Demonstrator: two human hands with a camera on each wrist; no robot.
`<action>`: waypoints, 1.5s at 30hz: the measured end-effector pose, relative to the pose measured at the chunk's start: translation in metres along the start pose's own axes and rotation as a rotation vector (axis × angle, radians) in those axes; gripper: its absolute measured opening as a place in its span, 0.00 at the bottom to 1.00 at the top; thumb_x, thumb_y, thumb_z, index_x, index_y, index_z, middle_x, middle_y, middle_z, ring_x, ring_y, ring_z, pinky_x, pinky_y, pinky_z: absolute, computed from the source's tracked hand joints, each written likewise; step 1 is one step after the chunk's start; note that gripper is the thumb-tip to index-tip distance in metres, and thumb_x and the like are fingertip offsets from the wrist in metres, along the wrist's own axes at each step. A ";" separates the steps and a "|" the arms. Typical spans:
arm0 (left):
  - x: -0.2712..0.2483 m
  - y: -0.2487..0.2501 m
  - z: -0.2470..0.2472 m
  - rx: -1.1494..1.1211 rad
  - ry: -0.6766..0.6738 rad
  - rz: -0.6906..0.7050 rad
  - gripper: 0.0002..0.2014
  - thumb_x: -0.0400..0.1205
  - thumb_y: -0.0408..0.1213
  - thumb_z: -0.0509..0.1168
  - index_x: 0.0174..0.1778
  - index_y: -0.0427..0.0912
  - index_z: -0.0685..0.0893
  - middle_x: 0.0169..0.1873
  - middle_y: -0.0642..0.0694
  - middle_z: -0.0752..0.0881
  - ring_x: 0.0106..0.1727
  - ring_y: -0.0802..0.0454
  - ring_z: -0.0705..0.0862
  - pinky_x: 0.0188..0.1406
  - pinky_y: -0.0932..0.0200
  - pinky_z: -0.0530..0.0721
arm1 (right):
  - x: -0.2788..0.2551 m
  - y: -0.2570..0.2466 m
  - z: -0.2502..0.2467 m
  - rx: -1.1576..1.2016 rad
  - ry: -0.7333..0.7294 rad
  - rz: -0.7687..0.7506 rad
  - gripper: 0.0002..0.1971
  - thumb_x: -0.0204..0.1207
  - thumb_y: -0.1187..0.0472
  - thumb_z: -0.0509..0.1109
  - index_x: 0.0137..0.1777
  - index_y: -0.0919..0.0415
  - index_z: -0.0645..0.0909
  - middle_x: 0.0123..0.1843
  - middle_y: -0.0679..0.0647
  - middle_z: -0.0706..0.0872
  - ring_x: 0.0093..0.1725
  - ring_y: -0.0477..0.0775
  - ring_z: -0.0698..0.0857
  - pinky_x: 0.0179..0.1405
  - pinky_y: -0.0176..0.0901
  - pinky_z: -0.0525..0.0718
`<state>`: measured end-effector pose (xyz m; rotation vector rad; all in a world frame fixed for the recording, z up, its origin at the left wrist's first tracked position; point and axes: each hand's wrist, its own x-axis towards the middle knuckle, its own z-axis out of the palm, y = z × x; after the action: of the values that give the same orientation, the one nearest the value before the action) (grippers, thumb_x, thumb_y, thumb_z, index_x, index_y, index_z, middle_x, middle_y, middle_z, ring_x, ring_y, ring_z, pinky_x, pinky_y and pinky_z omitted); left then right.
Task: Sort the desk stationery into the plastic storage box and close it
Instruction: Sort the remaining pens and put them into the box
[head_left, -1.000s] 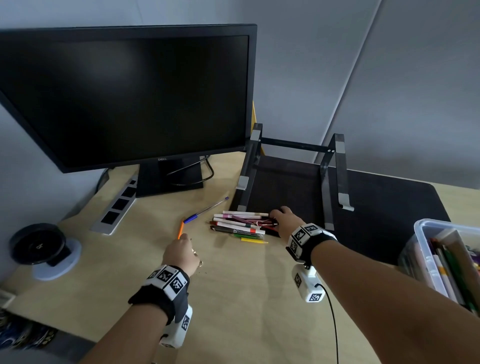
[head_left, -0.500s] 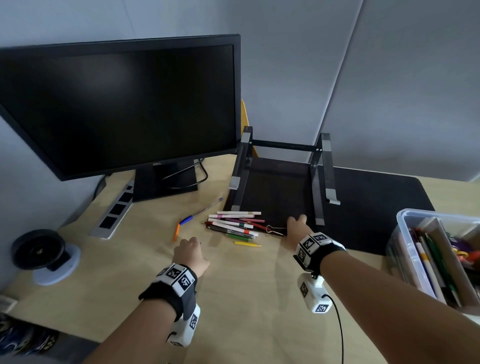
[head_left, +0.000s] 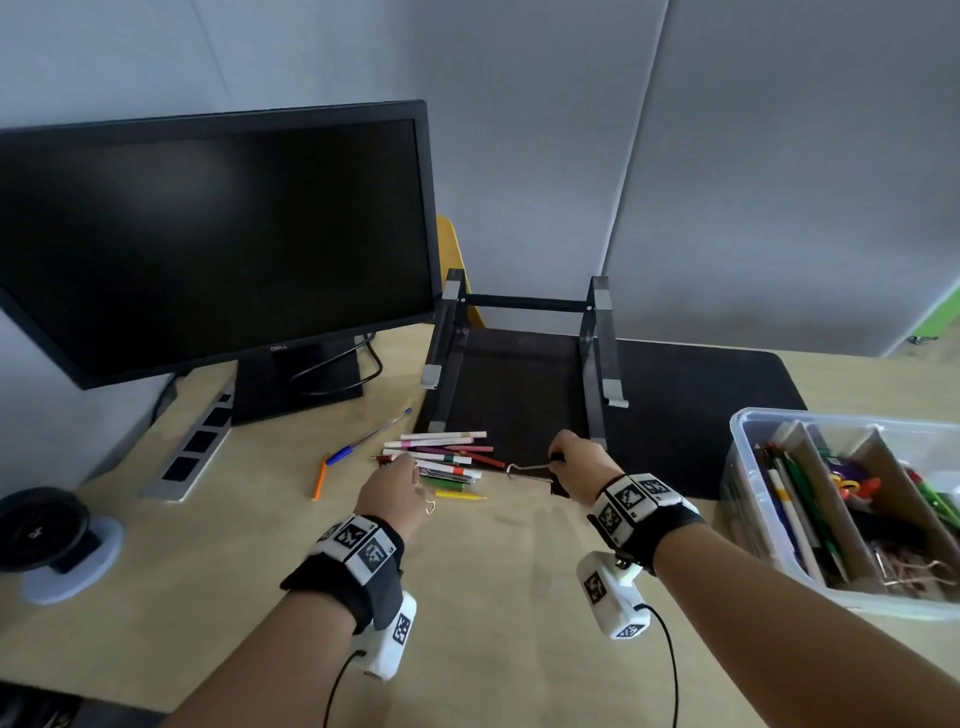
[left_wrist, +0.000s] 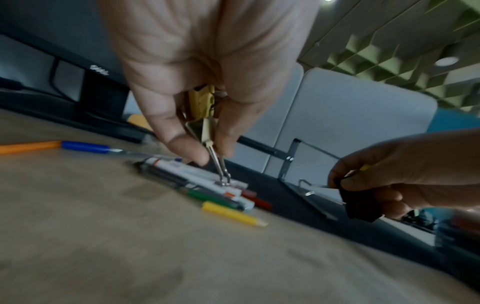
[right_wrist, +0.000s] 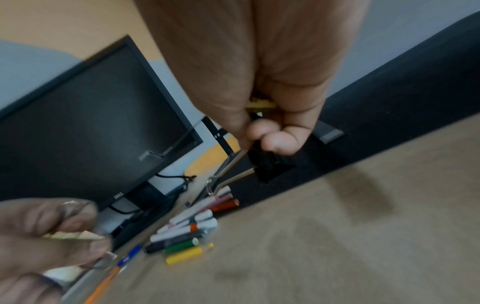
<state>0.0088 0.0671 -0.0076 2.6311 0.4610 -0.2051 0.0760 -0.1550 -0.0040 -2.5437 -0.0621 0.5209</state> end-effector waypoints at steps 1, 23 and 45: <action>-0.002 0.011 -0.002 -0.033 0.002 0.028 0.13 0.80 0.32 0.61 0.34 0.47 0.65 0.36 0.48 0.76 0.41 0.46 0.77 0.40 0.56 0.77 | -0.006 0.000 -0.007 0.009 0.019 -0.016 0.07 0.81 0.63 0.59 0.57 0.60 0.74 0.49 0.58 0.82 0.48 0.59 0.85 0.51 0.51 0.86; -0.087 0.235 0.027 -0.350 -0.090 0.444 0.16 0.82 0.35 0.64 0.32 0.46 0.64 0.28 0.47 0.73 0.30 0.47 0.73 0.33 0.55 0.72 | -0.116 0.148 -0.166 0.223 0.364 -0.003 0.02 0.82 0.58 0.61 0.50 0.53 0.74 0.43 0.52 0.83 0.35 0.48 0.83 0.27 0.36 0.79; -0.115 0.301 0.081 -0.330 -0.079 0.421 0.14 0.80 0.31 0.60 0.32 0.46 0.63 0.28 0.49 0.70 0.29 0.51 0.68 0.31 0.58 0.68 | -0.126 0.242 -0.184 -0.118 0.335 -0.067 0.12 0.80 0.65 0.61 0.59 0.62 0.83 0.59 0.56 0.74 0.51 0.60 0.80 0.55 0.49 0.81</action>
<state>0.0028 -0.2558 0.0702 2.3181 -0.0866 -0.0869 0.0147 -0.4719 0.0591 -2.6982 -0.0572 0.0622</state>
